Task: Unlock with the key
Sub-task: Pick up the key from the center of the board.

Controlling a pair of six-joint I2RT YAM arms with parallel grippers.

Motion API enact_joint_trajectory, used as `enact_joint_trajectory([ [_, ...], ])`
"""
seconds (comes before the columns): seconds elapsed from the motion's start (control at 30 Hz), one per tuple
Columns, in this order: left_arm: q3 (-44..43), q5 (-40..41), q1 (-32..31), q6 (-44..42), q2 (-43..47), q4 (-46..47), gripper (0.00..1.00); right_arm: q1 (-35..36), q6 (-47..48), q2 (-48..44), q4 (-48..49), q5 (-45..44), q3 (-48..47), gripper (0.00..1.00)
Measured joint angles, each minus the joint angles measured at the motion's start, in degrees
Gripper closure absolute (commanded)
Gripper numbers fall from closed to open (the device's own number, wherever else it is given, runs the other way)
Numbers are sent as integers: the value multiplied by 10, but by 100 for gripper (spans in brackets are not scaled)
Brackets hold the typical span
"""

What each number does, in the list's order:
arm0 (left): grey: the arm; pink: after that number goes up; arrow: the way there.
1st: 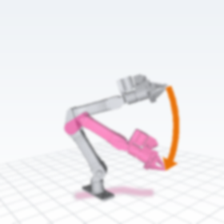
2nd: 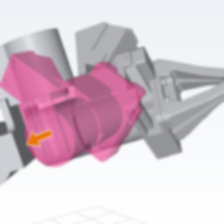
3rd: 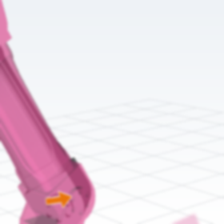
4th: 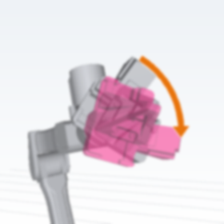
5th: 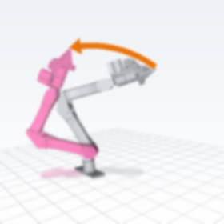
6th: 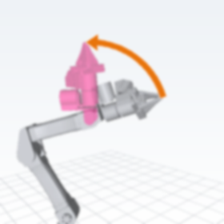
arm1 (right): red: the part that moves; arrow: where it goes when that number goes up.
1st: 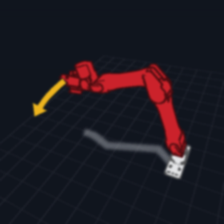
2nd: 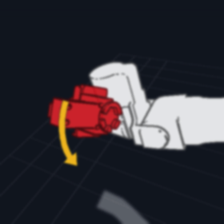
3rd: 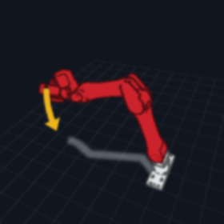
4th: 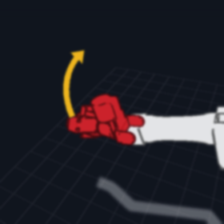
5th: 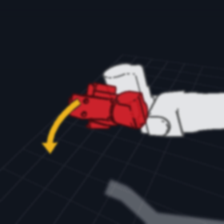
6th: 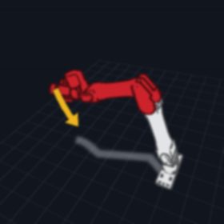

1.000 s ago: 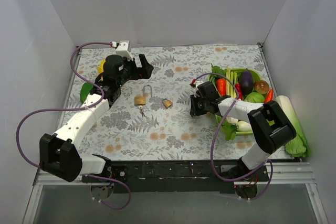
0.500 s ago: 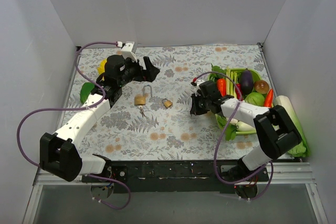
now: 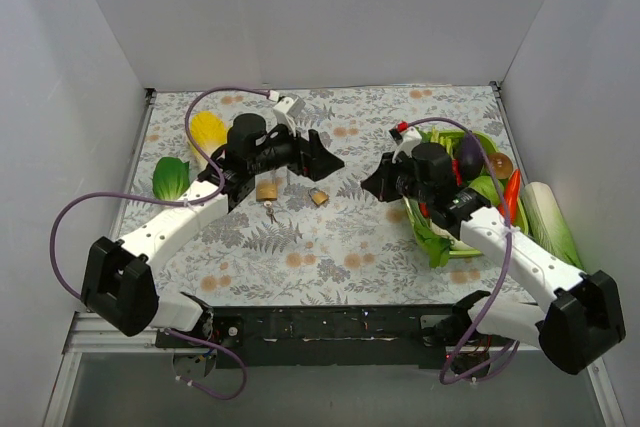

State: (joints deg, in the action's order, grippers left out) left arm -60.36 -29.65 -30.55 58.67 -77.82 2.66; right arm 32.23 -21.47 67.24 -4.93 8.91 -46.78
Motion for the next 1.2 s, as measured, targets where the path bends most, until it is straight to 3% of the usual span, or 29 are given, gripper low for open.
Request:
enact_joint_trajectory([
  [0.13,12,-3,-13,30,-5,24,5,0,-38,-52,38,-2,0,99],
  [0.17,19,-7,-15,37,-5,31,12,0,-46,-61,50,-1,0,99],
  [0.27,30,-21,-22,60,-10,44,20,6,-72,-75,81,-2,0,99],
  [0.5,33,-68,-36,95,-42,83,23,33,-104,-76,112,-2,1,99],
  [0.83,38,-88,-44,121,-52,101,46,39,-123,-76,129,-2,1,99],
  [0.87,38,-87,-44,122,-52,102,54,39,-124,-76,129,-2,1,99],
  [1.07,43,-87,-44,132,-52,115,69,43,-127,-76,128,-2,1,99],
  [1.2,45,-87,-46,137,-52,120,88,46,-128,-71,128,-6,1,99],
])
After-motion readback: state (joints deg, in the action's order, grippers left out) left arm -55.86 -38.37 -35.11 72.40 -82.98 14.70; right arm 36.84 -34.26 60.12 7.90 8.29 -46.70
